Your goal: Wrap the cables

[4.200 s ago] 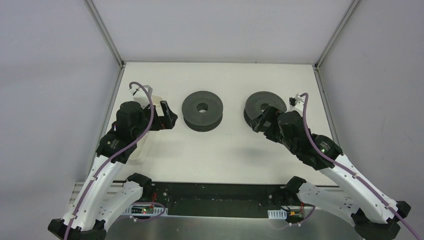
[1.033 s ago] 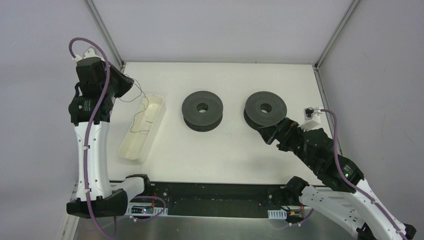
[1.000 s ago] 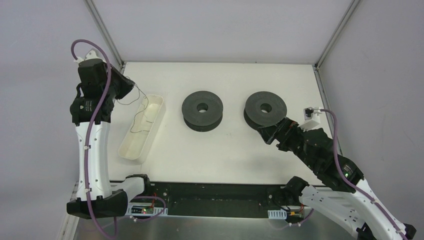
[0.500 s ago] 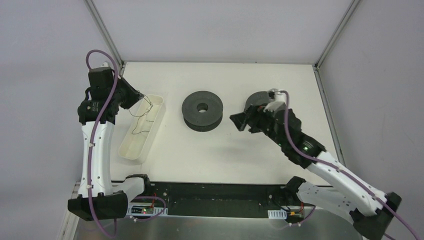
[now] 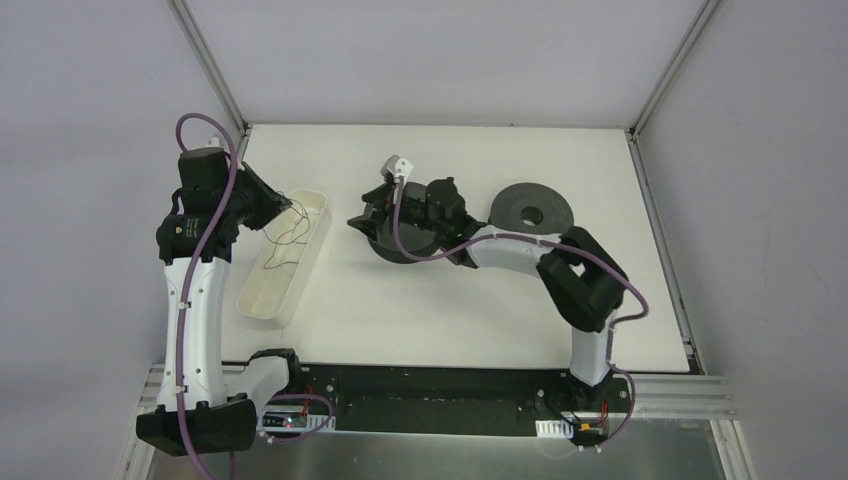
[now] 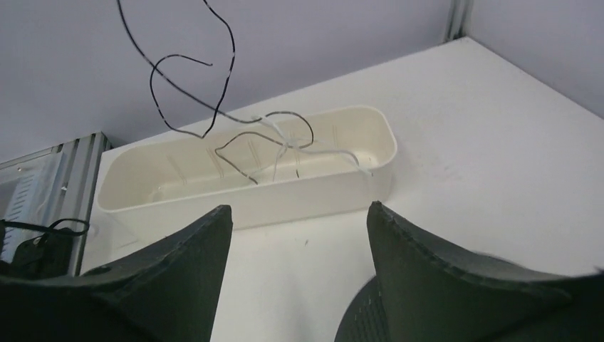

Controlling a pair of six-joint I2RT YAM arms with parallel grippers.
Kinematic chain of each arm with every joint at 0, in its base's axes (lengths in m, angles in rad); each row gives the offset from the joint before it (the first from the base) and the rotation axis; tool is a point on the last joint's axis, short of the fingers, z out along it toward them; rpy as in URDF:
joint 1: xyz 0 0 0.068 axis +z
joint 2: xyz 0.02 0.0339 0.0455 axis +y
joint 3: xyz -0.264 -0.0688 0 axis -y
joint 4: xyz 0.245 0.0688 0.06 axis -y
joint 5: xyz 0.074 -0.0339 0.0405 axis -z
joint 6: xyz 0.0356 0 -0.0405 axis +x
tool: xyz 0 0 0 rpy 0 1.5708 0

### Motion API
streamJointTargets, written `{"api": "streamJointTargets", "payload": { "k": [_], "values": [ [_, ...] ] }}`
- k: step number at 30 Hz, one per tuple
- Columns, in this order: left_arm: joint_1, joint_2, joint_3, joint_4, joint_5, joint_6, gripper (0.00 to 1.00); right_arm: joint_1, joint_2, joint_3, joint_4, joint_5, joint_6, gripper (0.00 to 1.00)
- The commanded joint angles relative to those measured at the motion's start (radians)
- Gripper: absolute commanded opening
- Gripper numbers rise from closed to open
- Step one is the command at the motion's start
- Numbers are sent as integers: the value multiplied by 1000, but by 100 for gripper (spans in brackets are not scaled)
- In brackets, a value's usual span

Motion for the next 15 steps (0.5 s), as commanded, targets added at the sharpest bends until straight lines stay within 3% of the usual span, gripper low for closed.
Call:
{"api": "streamJointTargets", "payload": {
  "k": [1,7,15],
  "values": [
    [5,-29,-8,-2,29,-16,0,9,168,171,222,-160,-75,72],
    [5,-29,-11,-10,41,-20,0,32,339,323,212,-192,-125,72],
    [3,-30,-16,-14,51,-25,0,73,477,514,76,-168,-256,72]
  ]
}}
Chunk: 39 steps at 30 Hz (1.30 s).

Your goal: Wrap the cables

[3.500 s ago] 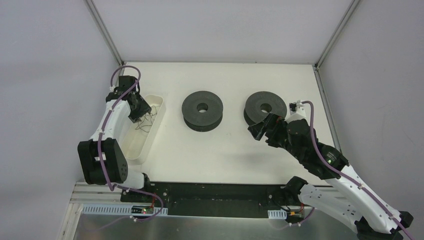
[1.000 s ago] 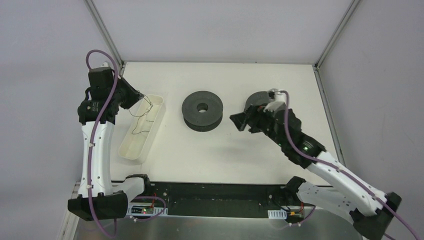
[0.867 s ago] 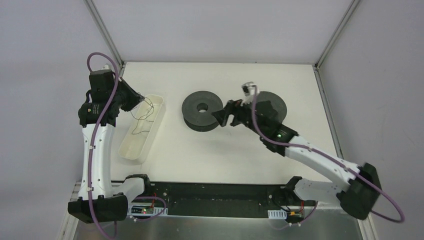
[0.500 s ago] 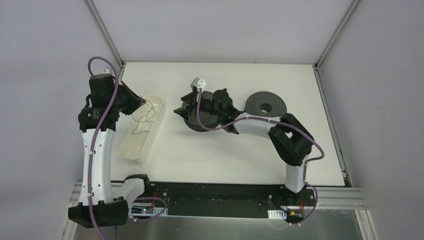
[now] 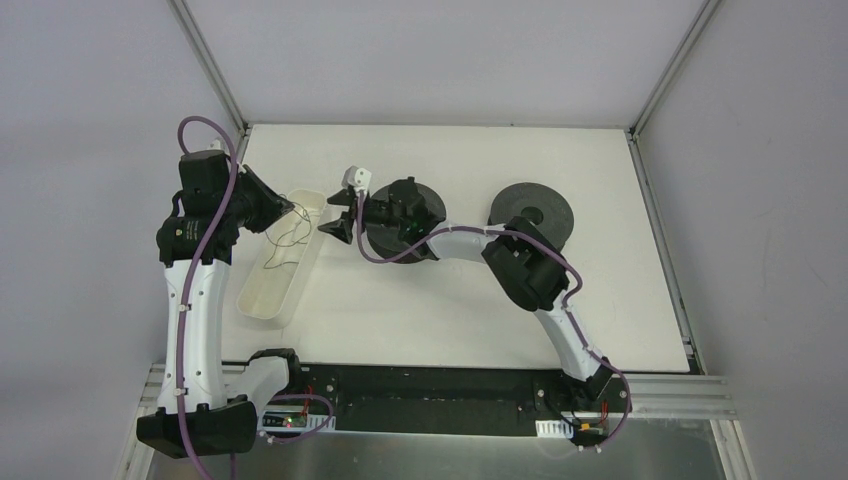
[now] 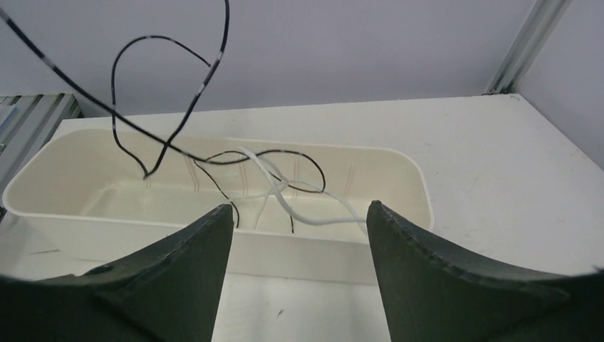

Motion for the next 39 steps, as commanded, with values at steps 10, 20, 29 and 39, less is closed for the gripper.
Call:
{"api": "streamJointTargets", "payload": {
  "k": [10,20,29,39],
  "values": [
    [4,-22,97,-4,-101,-45,0,33,81,176,-69,113,-107,0],
    [4,8,487,-12,-309,-69,0,35,101,265,-184,255,62,0],
    [5,90,912,-3,-381,-108,0,33,60,249,-292,415,103,0],
    [3,56,957,19,-468,-120,0,40,35,312,-375,388,171,0]
  ]
}}
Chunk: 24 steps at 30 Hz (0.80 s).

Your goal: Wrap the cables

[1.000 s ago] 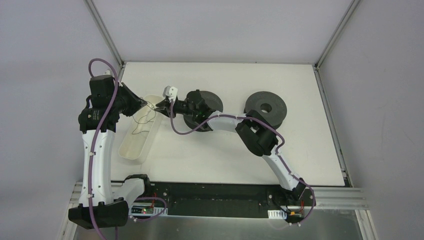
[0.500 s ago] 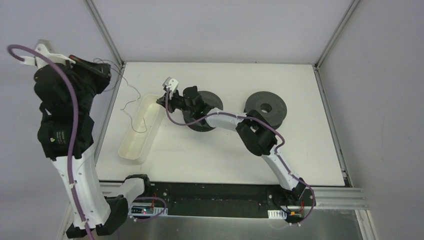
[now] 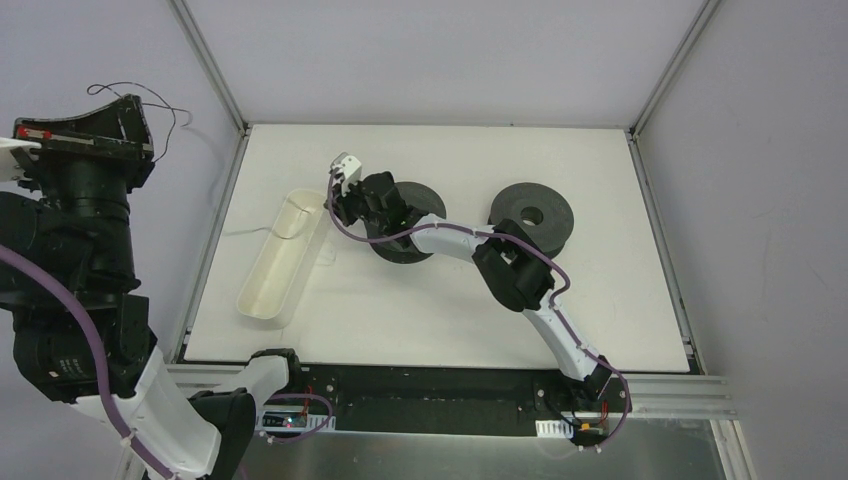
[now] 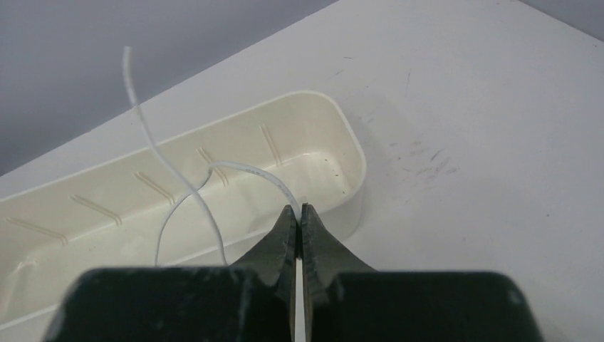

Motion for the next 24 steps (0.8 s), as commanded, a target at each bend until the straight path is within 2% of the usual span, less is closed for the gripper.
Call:
{"api": "streamJointTargets", "payload": {
  "k": [1,11,17,20,24],
  "values": [
    [4,-6,-32,29,-66,-5,0,9,-63,75,9,-13,62,0],
    [4,-29,-137,39,-97,27,0,66,2,317,57,-32,211,0],
    [4,-31,-153,39,-109,51,0,96,66,471,54,-44,225,0],
    [4,-28,-152,38,-103,47,0,101,79,491,44,-38,214,0],
    [3,-31,-156,39,-96,54,0,102,66,391,70,-20,209,0]
  ]
}}
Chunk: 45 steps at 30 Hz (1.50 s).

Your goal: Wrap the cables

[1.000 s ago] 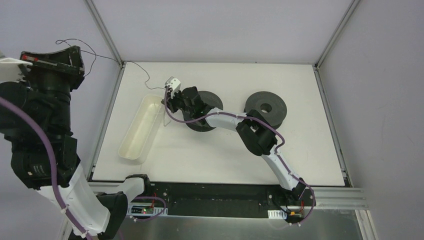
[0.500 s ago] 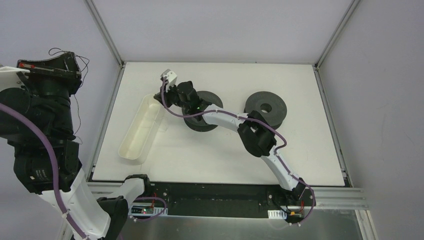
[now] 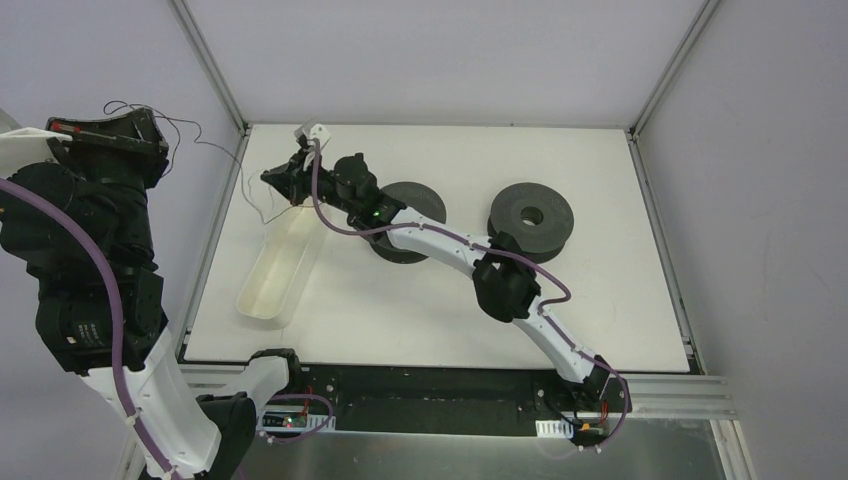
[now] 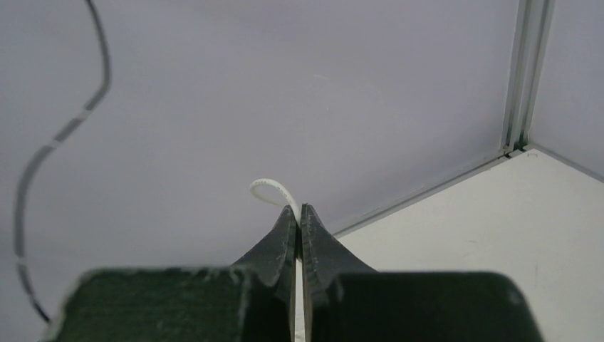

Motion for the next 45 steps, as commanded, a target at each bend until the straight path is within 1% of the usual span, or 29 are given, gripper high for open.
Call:
{"api": "streamJointTargets", "payload": {
  "k": [1,3,6,7,8,9,11,12,16,18,20,22,25,30,33,35,37,39,42,45],
  "values": [
    [3,-8,-4,34,-6,31,0,-2,-4,-93,67,13,15,0],
    [2,-9,-6,33,-8,33,0,-2,-11,-157,88,20,21,0],
    [3,-9,-6,34,1,31,0,-3,-6,-206,77,16,36,1],
    [3,-10,-8,34,7,30,0,-2,-5,-217,70,14,39,8],
    [2,-12,-13,34,13,28,0,-2,-8,-228,65,17,42,19],
    [3,-15,-22,34,17,25,0,-2,-14,-239,61,24,44,27],
    [2,-23,-47,35,25,20,0,-3,-48,-277,60,45,35,42],
    [2,-25,-60,35,29,18,0,-3,-68,-294,60,59,24,47],
    [3,-35,-110,34,60,25,0,-15,-154,-352,52,83,-2,61],
    [2,-40,-130,34,79,31,0,-22,-202,-385,43,77,-10,64],
    [3,-50,-158,34,103,32,0,-28,-261,-433,38,77,-20,66],
    [2,-56,-192,35,138,26,0,-30,-330,-494,37,80,-63,67],
    [3,-58,-240,36,244,19,0,-32,-460,-615,36,85,-119,68],
    [2,-38,-306,39,507,-4,0,-31,-725,-871,36,158,-214,68],
    [2,-28,-367,60,691,-34,0,-32,-898,-1047,15,217,-221,67],
    [3,-25,-410,75,790,-45,0,-31,-1027,-1141,-9,194,-212,67],
    [1,-27,-462,92,863,-53,0,-29,-1126,-1225,-33,113,-204,67],
    [-10,-36,-503,102,906,-59,0,-18,-1210,-1297,-49,75,-189,67],
    [-63,-48,-554,124,932,-74,0,8,-1297,-1363,-47,81,-185,67],
    [-220,-37,-575,139,895,-78,0,27,-1330,-1395,-39,113,-179,67]
  ]
}}
